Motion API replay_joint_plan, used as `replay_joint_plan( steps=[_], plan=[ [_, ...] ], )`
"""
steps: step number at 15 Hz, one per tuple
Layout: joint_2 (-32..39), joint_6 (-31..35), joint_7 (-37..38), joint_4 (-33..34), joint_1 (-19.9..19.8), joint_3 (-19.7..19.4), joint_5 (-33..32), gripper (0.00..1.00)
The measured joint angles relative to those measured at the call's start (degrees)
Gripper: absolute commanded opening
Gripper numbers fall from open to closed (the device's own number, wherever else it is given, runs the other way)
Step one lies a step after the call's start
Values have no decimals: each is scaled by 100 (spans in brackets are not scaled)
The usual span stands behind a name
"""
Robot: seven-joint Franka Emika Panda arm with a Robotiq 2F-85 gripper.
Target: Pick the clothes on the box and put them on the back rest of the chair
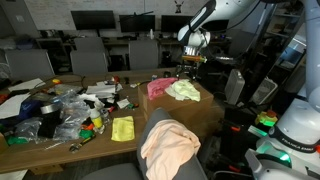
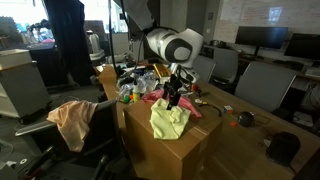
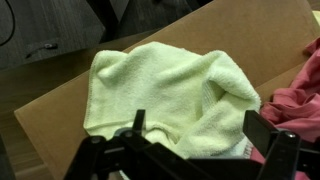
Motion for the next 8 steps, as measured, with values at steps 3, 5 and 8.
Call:
replay_joint_plan(
  steps=[3, 5, 8],
  plan=[
    [231, 5, 129, 166, -55, -15, 0, 100],
    [326, 45, 245, 260, -95, -57, 0, 100],
    [415, 214, 451, 351, -143, -149, 0, 100]
  ],
)
